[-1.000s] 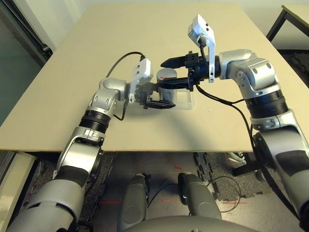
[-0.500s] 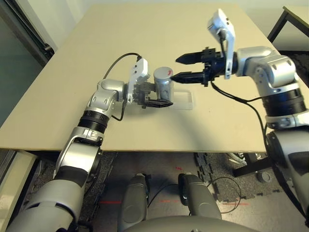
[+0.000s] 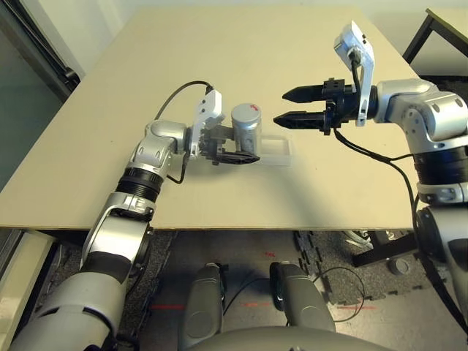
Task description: Pour the medicine from the bottle into the box.
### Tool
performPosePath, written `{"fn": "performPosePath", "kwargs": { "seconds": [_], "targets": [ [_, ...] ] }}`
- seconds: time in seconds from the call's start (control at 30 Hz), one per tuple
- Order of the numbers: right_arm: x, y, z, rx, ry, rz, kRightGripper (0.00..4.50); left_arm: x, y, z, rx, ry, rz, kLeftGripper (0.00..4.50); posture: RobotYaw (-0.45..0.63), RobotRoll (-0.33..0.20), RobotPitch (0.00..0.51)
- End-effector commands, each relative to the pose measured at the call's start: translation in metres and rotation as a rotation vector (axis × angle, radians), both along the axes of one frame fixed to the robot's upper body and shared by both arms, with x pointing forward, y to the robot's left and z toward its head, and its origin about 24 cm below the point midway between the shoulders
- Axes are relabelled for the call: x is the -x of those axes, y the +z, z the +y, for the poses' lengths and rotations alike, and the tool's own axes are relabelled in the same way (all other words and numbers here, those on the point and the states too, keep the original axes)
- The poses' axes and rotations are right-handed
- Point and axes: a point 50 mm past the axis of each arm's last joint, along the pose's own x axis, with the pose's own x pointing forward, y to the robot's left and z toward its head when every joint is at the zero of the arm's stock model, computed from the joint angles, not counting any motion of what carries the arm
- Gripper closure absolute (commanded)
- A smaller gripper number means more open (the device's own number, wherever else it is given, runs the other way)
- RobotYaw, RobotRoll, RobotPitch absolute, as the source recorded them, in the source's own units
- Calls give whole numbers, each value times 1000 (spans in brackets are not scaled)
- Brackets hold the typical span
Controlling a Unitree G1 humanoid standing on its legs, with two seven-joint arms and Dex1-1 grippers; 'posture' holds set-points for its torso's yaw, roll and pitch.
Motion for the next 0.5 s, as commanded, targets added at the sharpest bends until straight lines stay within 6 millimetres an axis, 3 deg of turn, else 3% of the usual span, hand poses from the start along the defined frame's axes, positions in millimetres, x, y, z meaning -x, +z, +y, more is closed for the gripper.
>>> {"fn": "performPosePath", "kwargs": {
  "seconds": [0.03, 0.5],
  "targets": [
    [5, 4, 13, -21, 38, -18, 0, -1, 0, -3, -23, -15, -7, 1801, -27, 0, 105],
    [-3, -2, 46, 13, 96, -53, 0, 0, -1, -7, -25, -35, -10, 1802, -22, 0, 107]
  ]
}}
